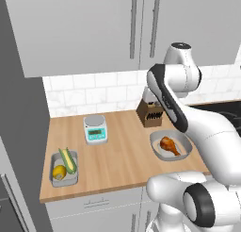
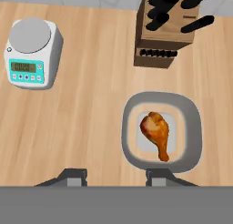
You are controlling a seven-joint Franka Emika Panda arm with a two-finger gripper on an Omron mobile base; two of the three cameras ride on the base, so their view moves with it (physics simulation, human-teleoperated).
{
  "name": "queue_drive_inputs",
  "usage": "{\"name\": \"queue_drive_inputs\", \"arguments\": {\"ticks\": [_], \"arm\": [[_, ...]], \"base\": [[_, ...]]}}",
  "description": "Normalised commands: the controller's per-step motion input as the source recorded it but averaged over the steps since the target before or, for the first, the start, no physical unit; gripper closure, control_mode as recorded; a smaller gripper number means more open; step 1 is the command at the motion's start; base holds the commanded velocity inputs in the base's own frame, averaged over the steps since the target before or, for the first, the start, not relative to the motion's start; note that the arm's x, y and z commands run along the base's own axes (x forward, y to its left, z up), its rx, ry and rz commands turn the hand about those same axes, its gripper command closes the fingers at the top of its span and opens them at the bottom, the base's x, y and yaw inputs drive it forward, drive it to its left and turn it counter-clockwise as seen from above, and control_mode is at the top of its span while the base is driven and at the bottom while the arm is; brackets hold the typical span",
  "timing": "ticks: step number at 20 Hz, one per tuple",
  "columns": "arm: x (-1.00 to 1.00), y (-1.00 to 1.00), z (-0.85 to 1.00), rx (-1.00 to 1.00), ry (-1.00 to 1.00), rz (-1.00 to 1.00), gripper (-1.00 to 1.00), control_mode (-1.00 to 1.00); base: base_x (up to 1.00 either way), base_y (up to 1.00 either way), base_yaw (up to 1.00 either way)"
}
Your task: Take the meat container that has the chicken drumstick and place it on the second highest rack of the freezer. Then take the vegetable container that has the corn and lemon and place it on the highest rack of the freezer.
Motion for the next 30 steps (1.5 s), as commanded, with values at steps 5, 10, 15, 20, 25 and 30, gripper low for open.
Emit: {"name": "queue_drive_inputs", "arguments": {"ticks": [5, 10, 15, 20, 25, 30], "arm": [[-0.3, -0.37, -0.24, 0.04, 0.01, -0.05, -1.0, -1.0], [-0.94, -1.0, -0.84, 0.09, 0.02, -0.35, -1.0, -1.0], [-0.37, -1.0, -0.99, 0.05, 0.16, -0.44, -1.0, -1.0], [0.39, -0.56, -0.52, 0.05, 0.02, -0.21, -1.0, -1.0], [0.79, -0.09, -0.17, 0.04, 0.0, -0.1, -1.0, -1.0], [0.33, 0.0, -0.69, 0.02, 0.28, 0.0, -1.0, -1.0]], "base": [[0.0, 0.0, 0.0], [0.0, 0.0, 0.0], [0.0, 0.0, 0.0], [0.0, 0.0, 0.0], [0.0, 0.0, 0.0], [0.0, 0.0, 0.0]]}}
